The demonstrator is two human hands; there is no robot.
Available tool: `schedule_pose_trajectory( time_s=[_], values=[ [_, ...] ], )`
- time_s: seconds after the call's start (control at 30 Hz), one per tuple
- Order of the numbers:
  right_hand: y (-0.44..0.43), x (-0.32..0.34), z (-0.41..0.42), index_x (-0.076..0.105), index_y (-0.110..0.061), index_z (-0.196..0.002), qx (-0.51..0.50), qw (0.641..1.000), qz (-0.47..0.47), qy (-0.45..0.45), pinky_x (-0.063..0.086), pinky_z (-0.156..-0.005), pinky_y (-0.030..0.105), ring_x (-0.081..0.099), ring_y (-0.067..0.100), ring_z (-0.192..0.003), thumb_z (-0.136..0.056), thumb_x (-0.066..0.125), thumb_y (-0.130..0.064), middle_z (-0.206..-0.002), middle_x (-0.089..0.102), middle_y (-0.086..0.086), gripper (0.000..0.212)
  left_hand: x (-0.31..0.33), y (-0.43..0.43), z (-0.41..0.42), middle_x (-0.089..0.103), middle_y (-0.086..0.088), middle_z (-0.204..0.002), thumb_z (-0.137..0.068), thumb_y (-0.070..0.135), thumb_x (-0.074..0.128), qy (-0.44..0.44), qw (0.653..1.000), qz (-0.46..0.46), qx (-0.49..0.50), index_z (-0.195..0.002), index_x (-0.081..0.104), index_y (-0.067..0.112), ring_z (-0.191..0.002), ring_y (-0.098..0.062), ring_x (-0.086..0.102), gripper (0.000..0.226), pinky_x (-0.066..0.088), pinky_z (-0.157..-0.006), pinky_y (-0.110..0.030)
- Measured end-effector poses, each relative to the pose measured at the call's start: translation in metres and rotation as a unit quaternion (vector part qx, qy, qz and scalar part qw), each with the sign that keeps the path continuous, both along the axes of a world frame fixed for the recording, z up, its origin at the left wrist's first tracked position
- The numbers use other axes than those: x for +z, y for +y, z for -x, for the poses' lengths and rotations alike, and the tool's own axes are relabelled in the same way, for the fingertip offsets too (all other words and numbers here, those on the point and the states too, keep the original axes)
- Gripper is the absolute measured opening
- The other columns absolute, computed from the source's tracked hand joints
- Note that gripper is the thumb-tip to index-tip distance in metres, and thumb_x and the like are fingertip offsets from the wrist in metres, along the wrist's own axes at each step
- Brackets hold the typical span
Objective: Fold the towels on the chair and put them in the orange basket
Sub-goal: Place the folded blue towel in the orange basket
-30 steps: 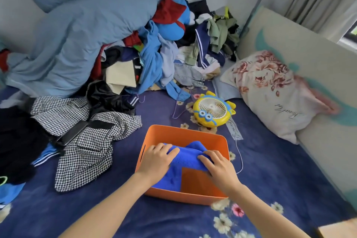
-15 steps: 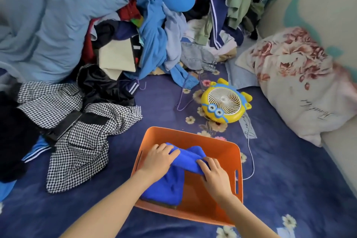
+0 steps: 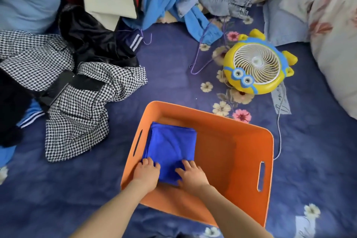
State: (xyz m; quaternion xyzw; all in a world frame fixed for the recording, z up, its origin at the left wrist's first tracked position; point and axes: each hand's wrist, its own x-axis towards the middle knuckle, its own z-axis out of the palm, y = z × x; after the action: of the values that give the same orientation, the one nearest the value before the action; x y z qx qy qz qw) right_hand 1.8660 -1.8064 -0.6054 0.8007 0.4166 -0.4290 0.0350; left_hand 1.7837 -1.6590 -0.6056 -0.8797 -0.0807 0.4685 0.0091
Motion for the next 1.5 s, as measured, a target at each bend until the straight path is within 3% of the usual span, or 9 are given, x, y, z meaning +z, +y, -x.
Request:
schedule_pose_trajectory(
  time_s=[0.27,0.43,0.53,0.73,0.87,1.1,1.33,1.5],
  values=[
    [0.002,0.009,-0.014,0.033,-0.027,-0.143,0.021,0.999,0.041,0.024,0.026,-0.110,0.041,0.024,0.028,-0.137,-0.096,0.041,-0.028,-0.151,0.021,0.007,0.048,0.011,-0.001,0.005,0.011,-0.022,-0.153,-0.096,0.026,0.036,0.007,0.998,0.013,0.053,-0.147,0.017,0.010,-0.140,-0.037,0.011,0.057,0.019,-0.113,-0.042],
    [-0.001,0.035,-0.016,0.036,-0.028,-0.141,-0.054,0.996,0.060,0.043,0.035,-0.105,0.035,0.041,0.028,-0.130,-0.093,0.043,-0.026,-0.143,0.041,0.008,0.048,0.045,0.000,0.015,0.040,-0.014,-0.137,-0.092,0.025,0.037,-0.017,0.993,0.041,0.105,-0.127,0.044,0.010,-0.130,-0.032,0.028,0.038,0.026,-0.106,-0.038],
    [-0.014,0.059,-0.020,0.040,-0.027,-0.139,-0.090,0.994,0.046,0.032,0.038,-0.103,0.034,0.044,0.026,-0.128,-0.093,0.042,-0.028,-0.140,0.046,0.007,0.046,0.071,0.000,0.018,0.049,-0.011,-0.126,-0.092,0.025,0.037,-0.063,0.990,0.060,0.114,-0.118,0.048,0.011,-0.122,-0.028,0.038,0.032,0.032,-0.100,-0.038],
    [-0.048,0.122,-0.036,0.047,-0.017,-0.132,-0.137,0.989,0.004,-0.050,0.038,-0.105,0.035,0.043,0.028,-0.129,-0.096,0.040,-0.026,-0.139,0.046,0.010,0.038,0.121,-0.004,0.021,0.050,-0.007,-0.123,-0.091,0.026,0.039,-0.147,0.982,0.063,0.106,-0.121,0.047,0.013,-0.118,-0.025,0.041,0.034,0.038,-0.096,-0.037],
    [-0.063,0.165,-0.048,0.043,-0.017,-0.136,-0.152,0.981,-0.033,-0.119,0.041,-0.099,0.036,0.046,0.030,-0.123,-0.096,0.042,-0.022,-0.135,0.044,0.011,0.040,0.157,-0.002,0.001,0.041,-0.005,-0.138,-0.092,0.029,0.040,-0.224,0.968,0.054,0.096,-0.138,0.034,0.017,-0.129,-0.025,0.034,0.048,0.035,-0.101,-0.037],
    [-0.094,0.253,-0.060,0.040,-0.024,-0.137,-0.205,0.937,-0.142,-0.245,0.046,-0.091,0.037,0.035,0.025,-0.131,-0.090,0.050,-0.019,-0.145,0.031,0.003,0.049,0.237,0.010,-0.039,0.031,-0.004,-0.148,-0.093,0.030,0.044,-0.407,0.910,0.051,0.057,-0.144,0.029,0.020,-0.137,-0.022,0.025,0.055,0.029,-0.108,-0.035],
    [-0.119,0.316,-0.054,0.038,-0.027,-0.140,-0.194,0.898,-0.179,-0.352,0.041,-0.098,0.036,0.027,0.024,-0.136,-0.092,0.049,-0.028,-0.149,0.028,0.002,0.049,0.282,0.006,-0.048,0.030,-0.002,-0.149,-0.095,0.033,0.043,-0.513,0.854,0.080,0.035,-0.145,0.028,0.019,-0.138,-0.019,0.023,0.054,0.028,-0.108,-0.030],
    [-0.122,0.331,-0.051,0.048,-0.020,-0.134,-0.171,0.864,-0.223,-0.417,0.032,-0.103,0.037,0.025,0.026,-0.137,-0.090,0.055,-0.028,-0.145,0.036,0.009,0.046,0.292,0.001,-0.039,0.031,-0.002,-0.149,-0.096,0.033,0.043,-0.544,0.835,0.081,0.007,-0.145,0.029,0.019,-0.139,-0.018,0.023,0.053,0.025,-0.110,-0.029]
  ],
)
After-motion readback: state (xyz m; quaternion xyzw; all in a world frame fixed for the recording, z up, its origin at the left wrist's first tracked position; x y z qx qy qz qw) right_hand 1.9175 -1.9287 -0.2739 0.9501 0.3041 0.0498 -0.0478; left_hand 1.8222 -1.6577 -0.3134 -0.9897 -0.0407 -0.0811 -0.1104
